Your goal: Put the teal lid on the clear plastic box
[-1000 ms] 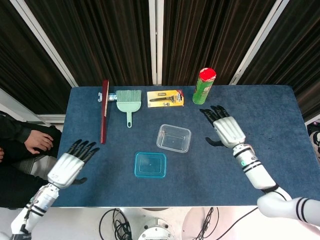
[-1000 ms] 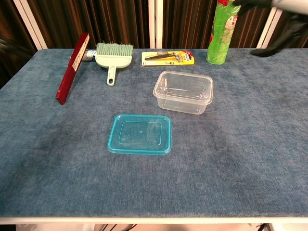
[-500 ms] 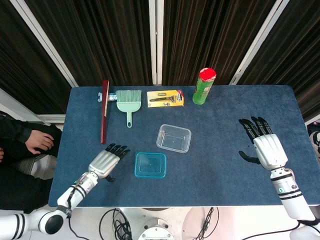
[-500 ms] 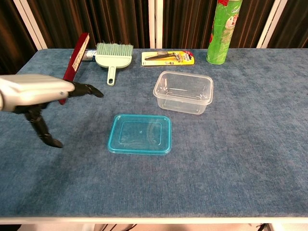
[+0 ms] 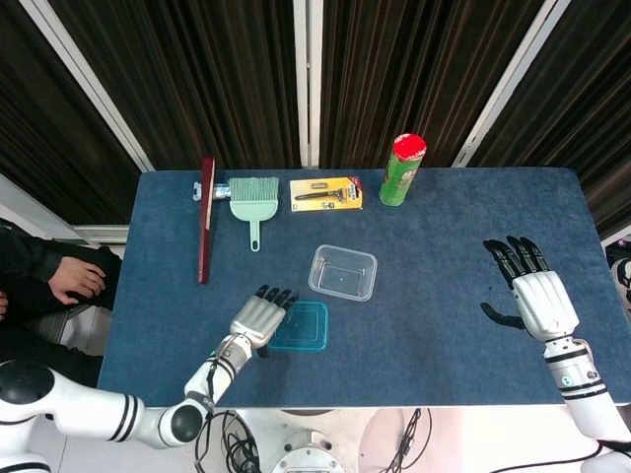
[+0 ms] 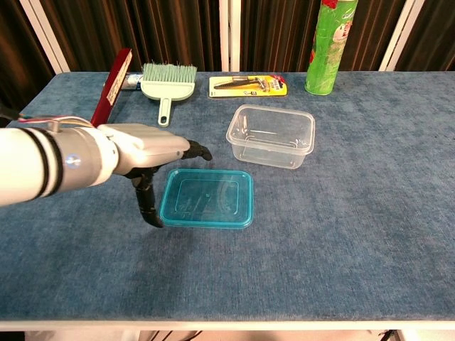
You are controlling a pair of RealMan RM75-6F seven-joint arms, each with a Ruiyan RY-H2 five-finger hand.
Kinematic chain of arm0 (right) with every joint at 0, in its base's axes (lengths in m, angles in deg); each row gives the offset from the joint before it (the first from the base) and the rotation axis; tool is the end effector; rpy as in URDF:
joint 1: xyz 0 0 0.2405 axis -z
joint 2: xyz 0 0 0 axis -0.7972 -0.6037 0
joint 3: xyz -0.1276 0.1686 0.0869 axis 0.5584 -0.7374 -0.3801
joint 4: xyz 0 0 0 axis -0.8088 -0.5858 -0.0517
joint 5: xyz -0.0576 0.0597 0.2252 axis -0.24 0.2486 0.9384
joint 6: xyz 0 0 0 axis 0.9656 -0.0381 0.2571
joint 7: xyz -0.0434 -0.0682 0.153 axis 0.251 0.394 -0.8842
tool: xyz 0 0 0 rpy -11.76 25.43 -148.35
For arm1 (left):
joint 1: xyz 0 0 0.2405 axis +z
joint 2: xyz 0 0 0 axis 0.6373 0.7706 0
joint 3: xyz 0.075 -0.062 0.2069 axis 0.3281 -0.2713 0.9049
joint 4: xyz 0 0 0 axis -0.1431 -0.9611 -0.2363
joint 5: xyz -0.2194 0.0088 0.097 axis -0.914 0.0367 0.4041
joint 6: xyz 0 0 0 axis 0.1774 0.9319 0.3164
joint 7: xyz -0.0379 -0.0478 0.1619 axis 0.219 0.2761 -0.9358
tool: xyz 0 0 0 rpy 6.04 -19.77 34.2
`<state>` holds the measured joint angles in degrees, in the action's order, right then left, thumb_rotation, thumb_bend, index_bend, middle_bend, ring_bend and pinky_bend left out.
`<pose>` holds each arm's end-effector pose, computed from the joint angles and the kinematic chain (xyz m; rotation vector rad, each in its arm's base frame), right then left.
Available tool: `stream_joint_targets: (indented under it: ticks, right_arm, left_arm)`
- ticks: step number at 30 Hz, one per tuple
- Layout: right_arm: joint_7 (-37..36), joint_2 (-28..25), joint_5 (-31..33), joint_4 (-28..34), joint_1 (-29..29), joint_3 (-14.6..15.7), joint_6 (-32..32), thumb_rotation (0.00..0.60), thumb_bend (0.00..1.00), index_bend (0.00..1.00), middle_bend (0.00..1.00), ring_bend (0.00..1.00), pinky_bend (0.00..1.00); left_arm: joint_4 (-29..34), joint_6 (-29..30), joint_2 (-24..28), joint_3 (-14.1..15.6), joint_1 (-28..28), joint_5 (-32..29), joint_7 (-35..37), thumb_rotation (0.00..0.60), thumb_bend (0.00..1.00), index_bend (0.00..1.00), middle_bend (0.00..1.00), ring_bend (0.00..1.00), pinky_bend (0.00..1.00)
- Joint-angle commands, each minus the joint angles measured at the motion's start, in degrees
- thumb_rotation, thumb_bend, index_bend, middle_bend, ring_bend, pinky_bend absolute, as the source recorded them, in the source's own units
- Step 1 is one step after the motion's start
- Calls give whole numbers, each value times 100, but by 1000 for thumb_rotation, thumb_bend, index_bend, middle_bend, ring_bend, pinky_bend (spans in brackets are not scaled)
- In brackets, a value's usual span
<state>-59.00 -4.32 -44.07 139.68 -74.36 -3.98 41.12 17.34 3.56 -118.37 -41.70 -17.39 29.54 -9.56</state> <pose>-0.2482 -0.2829 0.1042 1.5856 -0.8534 1.0175 -0.0500 0.2775 -0.1149 -2.1479 -0.9700 -0.4933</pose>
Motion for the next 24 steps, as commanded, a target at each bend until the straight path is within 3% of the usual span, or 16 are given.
stream_joint_targets:
  ticks: [1, 11, 24]
  right_arm:
    - [-52, 17, -12, -40, 33, -21, -51, 600, 128, 0, 91, 0, 0]
    - [-431, 61, -73, -278, 148, -92, -146, 600, 127, 0, 87, 0, 0]
    - [-643, 95, -157, -437, 198, -189, -265, 600, 125, 0, 86, 0, 0]
  left_arm:
    - [-133, 361, -315, -156, -349, -503, -244, 600, 0, 33, 0, 0, 0]
    - [-453, 634, -605, -333, -716, -1460, -437, 600, 0, 35, 0, 0, 0]
    - [-566, 645, -774, -332, -945, -1778, -495, 600, 0, 41, 0, 0, 0]
